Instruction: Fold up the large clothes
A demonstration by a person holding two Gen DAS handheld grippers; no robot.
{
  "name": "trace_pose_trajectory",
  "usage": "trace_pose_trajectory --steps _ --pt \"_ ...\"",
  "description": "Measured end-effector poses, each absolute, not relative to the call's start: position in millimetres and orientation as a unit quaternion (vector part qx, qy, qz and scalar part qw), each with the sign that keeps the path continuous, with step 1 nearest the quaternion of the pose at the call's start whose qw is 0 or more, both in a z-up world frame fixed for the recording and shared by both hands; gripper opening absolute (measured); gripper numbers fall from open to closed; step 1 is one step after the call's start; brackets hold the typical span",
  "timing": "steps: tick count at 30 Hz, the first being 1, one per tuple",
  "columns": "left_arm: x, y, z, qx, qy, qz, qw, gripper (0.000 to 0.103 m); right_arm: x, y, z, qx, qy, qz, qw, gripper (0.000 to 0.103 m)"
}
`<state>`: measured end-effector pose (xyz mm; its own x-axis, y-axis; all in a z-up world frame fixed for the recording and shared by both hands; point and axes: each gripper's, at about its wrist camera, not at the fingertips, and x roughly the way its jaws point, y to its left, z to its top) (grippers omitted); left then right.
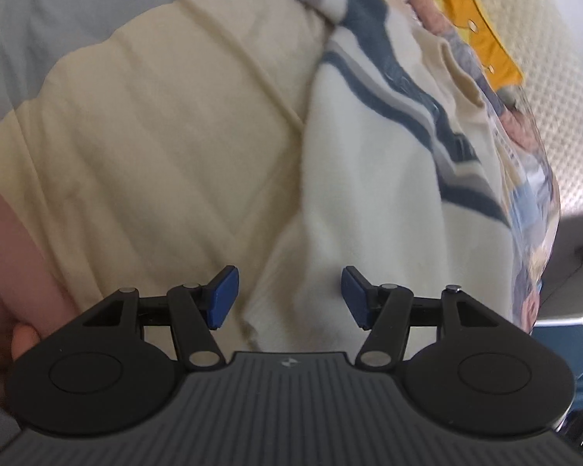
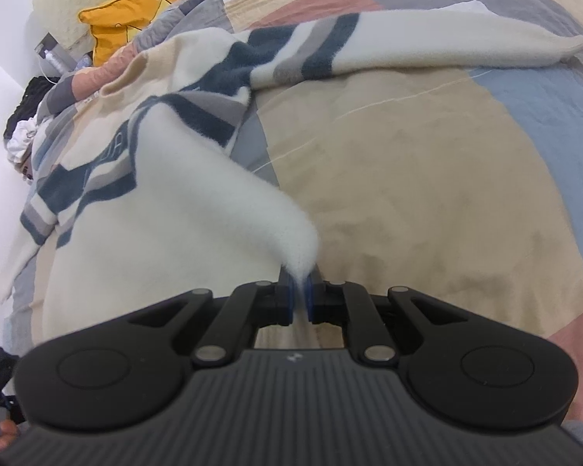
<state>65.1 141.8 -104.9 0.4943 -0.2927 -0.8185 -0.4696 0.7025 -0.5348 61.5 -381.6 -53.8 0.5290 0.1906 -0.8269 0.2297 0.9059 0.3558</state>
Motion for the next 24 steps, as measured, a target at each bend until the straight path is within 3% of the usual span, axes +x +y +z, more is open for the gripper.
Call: trace_pose_trajectory --steps 15,17,19,24 --pt "86.9 83.9 -119.7 -0.207 0.529 0.038 0.822 0.064 64.1 -370.9 -63.2 0.195 0.485 -0.016 0.852 0.01" --pt "87.3 84.3 -119.3 -0.212 0.523 0.034 0.825 0.053 63.7 -368.8 -63.8 0.19 0.483 -0.015 0.854 0.01" --pt "85.0 87.1 -114.6 -0.225 0.517 0.022 0.825 0.025 63.2 -368.9 -63.1 0.191 0.484 -0.012 0.854 0.01" --pt "68.3 102.6 -77.6 -0.259 0.472 -0.009 0.843 0.015 52.4 -371.9 -45.4 0.209 0.475 0.032 0.854 0.009"
